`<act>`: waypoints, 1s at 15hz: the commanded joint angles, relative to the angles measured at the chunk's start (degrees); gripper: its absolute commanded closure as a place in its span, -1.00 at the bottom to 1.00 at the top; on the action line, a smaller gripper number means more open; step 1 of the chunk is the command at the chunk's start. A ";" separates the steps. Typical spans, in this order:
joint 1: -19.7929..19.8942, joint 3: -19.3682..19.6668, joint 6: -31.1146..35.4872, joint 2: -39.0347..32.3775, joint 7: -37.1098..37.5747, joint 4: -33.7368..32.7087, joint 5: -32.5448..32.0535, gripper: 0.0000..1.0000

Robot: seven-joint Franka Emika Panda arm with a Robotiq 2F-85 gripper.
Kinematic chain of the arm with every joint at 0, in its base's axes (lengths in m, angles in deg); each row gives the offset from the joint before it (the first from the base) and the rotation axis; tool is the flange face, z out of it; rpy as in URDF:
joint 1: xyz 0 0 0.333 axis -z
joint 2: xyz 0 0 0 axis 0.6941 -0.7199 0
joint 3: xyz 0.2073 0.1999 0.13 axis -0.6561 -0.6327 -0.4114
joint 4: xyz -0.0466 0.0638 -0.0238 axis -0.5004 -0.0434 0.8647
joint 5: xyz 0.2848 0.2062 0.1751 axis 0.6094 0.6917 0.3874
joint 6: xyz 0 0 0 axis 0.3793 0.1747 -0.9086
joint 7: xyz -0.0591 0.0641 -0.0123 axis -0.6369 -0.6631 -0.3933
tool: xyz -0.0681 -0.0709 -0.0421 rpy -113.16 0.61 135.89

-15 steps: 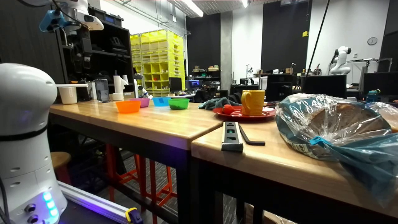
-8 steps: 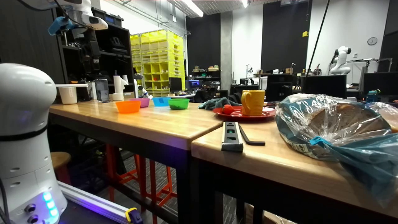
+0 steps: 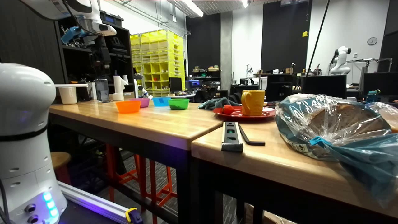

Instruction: Pour the contents in the purple bowl into the blue bowl.

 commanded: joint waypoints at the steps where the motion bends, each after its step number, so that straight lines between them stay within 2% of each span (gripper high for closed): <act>1: 0.53 -0.66 1.65 -4.70 2.03 -2.25 -2.21 -1.00; 6: 0.52 -0.55 5.61 -10.23 3.64 -3.79 -5.87 -1.00; 15: -0.28 0.99 8.24 -20.03 6.94 -9.63 -9.96 -1.00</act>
